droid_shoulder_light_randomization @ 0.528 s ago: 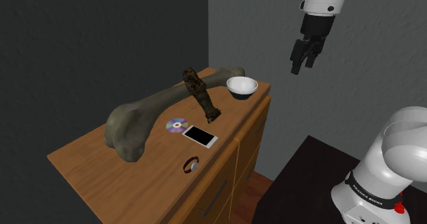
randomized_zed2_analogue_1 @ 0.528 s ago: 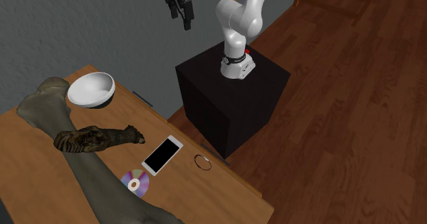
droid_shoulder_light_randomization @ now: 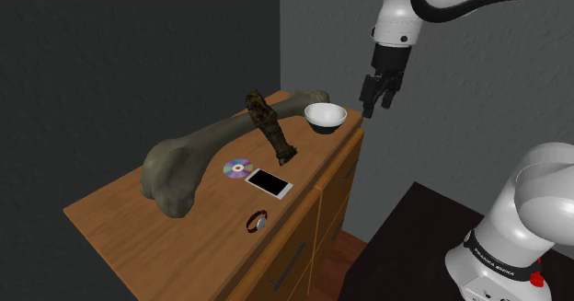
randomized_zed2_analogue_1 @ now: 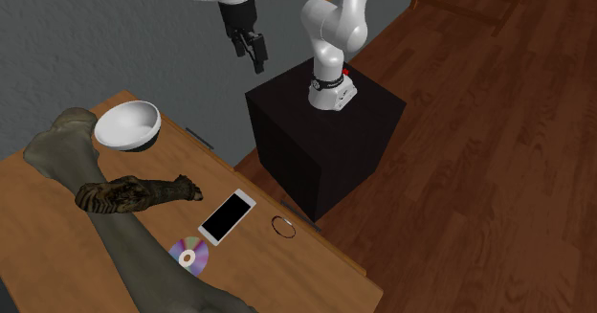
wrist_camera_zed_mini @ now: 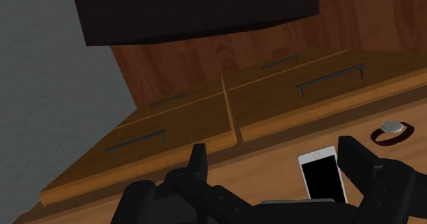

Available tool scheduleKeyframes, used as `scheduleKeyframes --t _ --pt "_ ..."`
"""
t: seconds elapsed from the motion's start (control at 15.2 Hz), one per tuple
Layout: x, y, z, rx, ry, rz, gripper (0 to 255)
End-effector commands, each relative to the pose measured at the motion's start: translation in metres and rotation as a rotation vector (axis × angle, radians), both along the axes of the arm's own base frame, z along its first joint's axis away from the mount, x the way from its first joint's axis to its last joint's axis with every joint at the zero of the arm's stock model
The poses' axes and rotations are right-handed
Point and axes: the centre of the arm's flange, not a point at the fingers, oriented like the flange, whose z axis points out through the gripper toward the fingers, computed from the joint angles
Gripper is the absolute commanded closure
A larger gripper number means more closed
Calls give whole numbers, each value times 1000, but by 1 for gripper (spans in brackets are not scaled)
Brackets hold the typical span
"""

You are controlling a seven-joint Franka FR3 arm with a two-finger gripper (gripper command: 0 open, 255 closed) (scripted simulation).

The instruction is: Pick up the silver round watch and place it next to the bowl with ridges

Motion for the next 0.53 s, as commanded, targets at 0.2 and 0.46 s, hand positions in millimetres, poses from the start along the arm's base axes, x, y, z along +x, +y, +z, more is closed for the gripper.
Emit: scheduleKeyframes --t 0.2,0.46 --pt "35 36 -45 29 17 34 0" --pt "62 64 -79 52 32 61 0"
